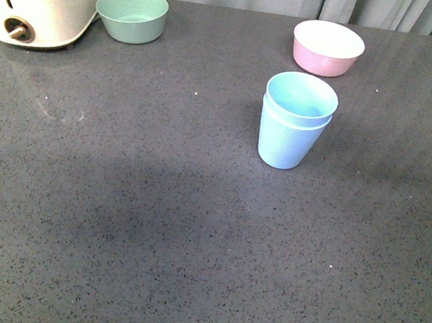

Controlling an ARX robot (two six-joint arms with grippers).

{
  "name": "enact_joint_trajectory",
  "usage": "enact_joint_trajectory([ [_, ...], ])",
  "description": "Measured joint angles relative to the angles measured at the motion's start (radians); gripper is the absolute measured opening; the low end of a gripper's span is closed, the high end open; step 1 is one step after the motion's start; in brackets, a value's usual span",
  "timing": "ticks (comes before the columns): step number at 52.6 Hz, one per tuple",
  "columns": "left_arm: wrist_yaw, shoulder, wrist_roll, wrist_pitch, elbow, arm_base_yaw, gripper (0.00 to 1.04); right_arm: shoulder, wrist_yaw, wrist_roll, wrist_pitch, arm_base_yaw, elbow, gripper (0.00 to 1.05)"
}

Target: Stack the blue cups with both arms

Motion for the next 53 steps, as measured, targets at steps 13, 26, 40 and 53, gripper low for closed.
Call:
enact_joint_trajectory([
  [13,0.000,0.000,0.000,0.000,0.000,0.000,0.96,-0.109,-0.001,0.000,-0.004,0.000,-0.101,0.02],
  [26,0.000,0.000,0.000,0.000,0.000,0.000,0.96,-0.214,-0.003,0.000,-0.046,0.000,-0.166,0.02],
  [40,0.000,0.000,0.000,0.000,0.000,0.000,0.96,-0.363,-0.004,0.000,-0.139,0.000,-0.221,0.02],
  [53,0.000,0.000,0.000,0.000,0.000,0.000,0.96,-0.478,-0.004,0.000,-0.194,0.000,-0.252,0.02],
])
